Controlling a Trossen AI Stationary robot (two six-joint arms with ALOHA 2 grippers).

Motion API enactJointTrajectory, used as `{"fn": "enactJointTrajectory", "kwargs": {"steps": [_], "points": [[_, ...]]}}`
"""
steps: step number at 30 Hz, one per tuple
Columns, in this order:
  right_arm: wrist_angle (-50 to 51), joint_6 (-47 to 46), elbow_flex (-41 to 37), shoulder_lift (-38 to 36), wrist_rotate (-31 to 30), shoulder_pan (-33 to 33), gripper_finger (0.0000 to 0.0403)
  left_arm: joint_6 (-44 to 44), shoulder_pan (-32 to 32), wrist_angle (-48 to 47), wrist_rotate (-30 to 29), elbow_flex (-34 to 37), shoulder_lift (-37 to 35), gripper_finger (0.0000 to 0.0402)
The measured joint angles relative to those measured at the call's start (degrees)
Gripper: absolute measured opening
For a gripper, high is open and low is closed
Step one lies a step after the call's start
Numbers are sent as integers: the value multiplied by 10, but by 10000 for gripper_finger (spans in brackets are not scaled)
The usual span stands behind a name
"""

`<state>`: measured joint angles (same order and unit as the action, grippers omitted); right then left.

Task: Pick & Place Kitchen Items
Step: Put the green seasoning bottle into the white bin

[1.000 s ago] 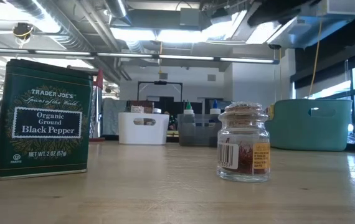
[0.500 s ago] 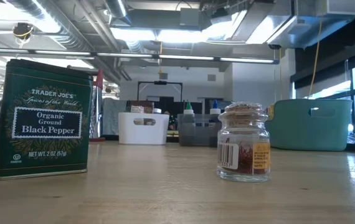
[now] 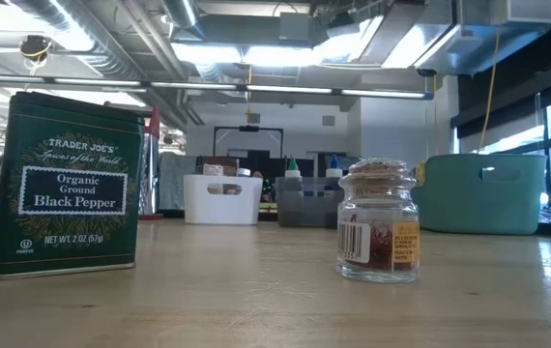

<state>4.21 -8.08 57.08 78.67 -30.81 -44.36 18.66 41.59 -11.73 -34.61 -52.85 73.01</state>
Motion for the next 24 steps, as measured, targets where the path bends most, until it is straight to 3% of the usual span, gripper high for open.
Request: {"fn": "enactJointTrajectory", "kwargs": {"steps": [6,15,21,24], "points": [[0,-1,0,0,0,0,58,-3,-34,-4,113,0,11,293],[3,-7,0,0,8,0,58,110,-75,-27,121,0,35,300],[3,-6,0,0,9,0,58,179,-83,-15,191,0,67,299],[3,-5,0,0,9,1,58,207,-83,-27,198,0,83,299]]}}
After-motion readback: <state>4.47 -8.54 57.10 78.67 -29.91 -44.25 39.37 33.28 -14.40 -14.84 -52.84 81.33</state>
